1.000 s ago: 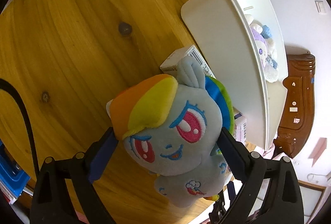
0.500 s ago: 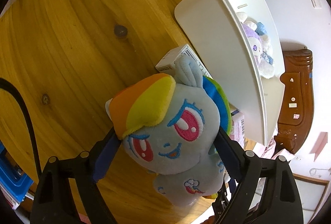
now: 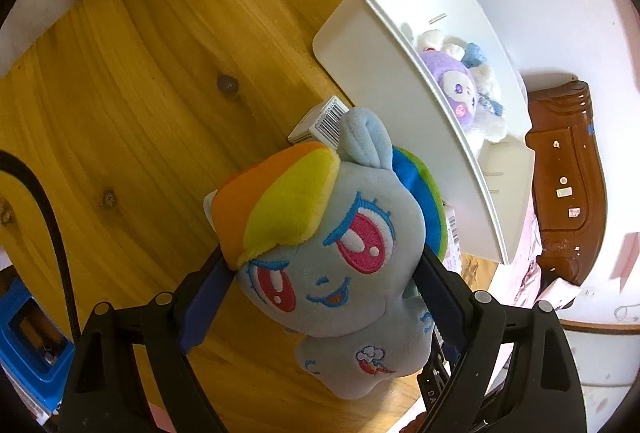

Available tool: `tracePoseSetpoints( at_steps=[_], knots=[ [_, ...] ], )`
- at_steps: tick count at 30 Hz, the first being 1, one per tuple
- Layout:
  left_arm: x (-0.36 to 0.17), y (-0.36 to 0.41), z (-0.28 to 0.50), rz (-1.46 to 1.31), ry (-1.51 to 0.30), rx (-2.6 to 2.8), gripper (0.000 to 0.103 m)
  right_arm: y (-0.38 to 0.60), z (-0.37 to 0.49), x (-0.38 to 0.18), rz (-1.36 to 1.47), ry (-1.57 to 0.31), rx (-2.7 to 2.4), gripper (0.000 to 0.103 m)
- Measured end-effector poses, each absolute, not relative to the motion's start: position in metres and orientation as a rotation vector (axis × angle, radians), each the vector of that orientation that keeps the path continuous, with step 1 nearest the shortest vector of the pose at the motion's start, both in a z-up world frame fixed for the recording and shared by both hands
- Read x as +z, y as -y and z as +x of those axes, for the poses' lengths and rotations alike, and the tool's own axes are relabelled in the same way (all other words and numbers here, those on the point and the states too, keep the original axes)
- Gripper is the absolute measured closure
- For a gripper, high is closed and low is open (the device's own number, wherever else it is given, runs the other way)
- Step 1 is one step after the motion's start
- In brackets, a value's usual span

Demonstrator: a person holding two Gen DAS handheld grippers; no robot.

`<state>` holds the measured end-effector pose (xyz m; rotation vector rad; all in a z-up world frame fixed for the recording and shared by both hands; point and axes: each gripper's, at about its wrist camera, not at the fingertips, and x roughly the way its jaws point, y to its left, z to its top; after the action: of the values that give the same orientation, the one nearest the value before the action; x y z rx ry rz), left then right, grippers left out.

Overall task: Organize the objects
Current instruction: 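Lift the grey pony with the left tool while the right tool grasps the white box, then carry the pony and white box to the tray and release both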

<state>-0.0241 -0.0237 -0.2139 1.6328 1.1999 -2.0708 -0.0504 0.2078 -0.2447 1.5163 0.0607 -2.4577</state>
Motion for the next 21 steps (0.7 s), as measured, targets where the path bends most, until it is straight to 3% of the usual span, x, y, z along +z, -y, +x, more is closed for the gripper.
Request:
tracePoseSetpoints(
  at_steps=[4, 21],
  knots=[
    [-0.207, 0.023, -0.019, 1.63, -1.191, -2.072, 0.013, -0.207, -0.046, -0.24, 1.495, -0.044, -2.444, 0.062],
    [-0.142, 0.013, -0.011, 1.512, -1.027, -2.277, 0.013, -0.188, -0.025, -0.194, 1.254, -0.106, -2.444, 0.062]
  ],
)
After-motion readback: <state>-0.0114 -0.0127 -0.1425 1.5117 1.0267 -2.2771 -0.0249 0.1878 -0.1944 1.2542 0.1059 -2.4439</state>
